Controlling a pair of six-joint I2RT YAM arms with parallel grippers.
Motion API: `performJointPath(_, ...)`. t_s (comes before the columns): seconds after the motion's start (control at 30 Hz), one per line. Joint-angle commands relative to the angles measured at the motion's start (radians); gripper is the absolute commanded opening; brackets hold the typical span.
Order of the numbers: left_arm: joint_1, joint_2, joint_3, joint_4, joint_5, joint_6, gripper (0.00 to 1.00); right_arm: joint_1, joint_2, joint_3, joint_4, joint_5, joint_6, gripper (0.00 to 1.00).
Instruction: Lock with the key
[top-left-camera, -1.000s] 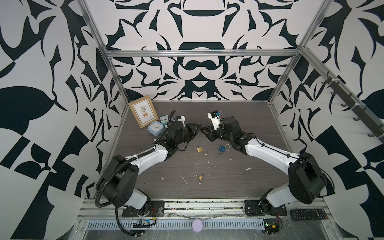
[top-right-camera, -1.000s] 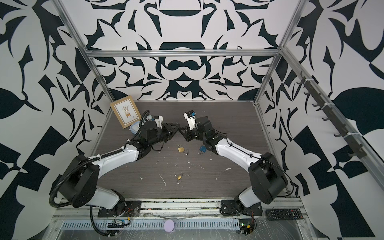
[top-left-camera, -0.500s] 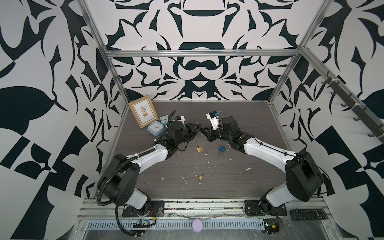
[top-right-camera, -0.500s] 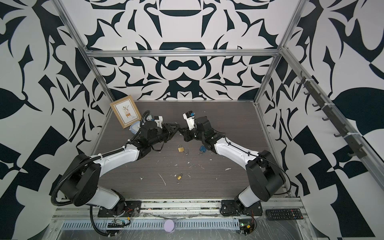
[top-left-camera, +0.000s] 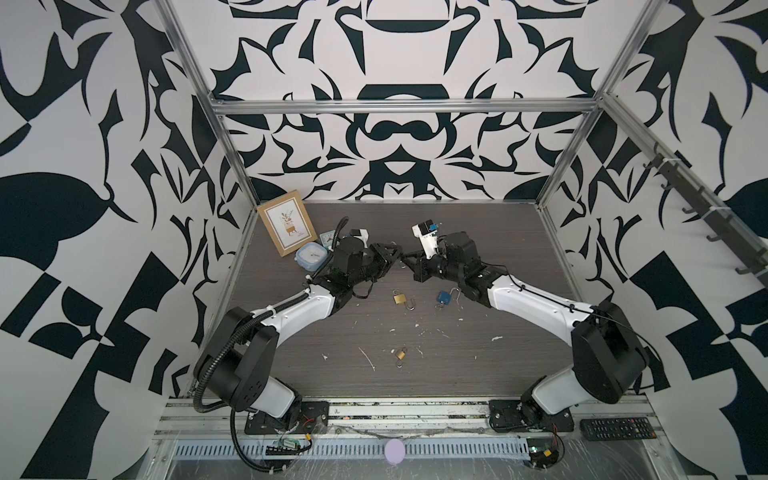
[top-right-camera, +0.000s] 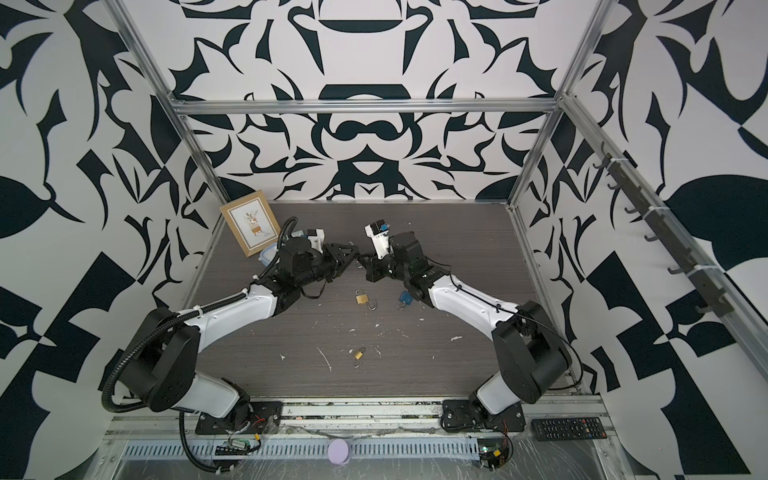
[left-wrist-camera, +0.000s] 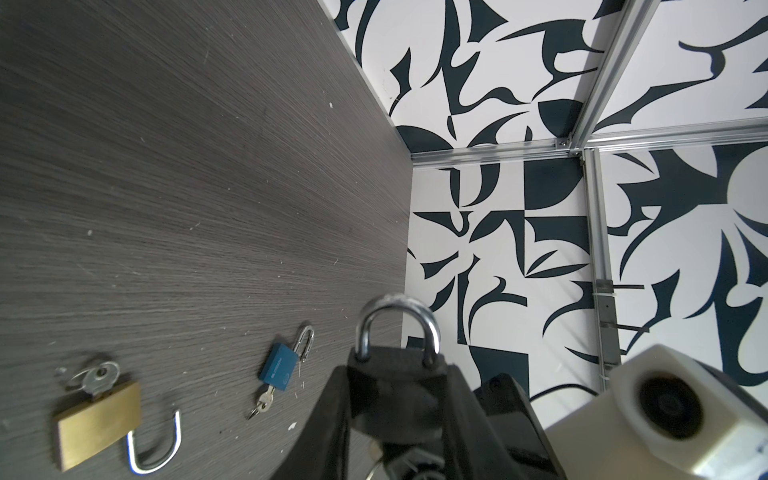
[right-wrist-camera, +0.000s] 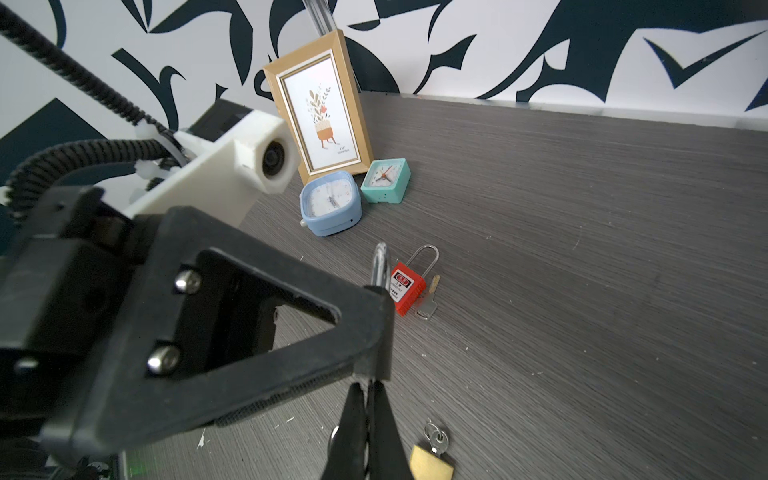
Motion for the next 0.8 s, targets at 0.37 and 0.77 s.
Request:
performJointPath(0.37,0.216,0.001,0.179,-0.136,-0.003,0.189,0.0,0.0,-0.193,-0.181,-0.061,0.08,0.015,0.0)
performJointPath(0.77,0.005,0.321,0.66,-0.88,-0.039,0.94,0.0,-0.037,-0.267,-0.155,-0.265,0.337,0.072,0.0)
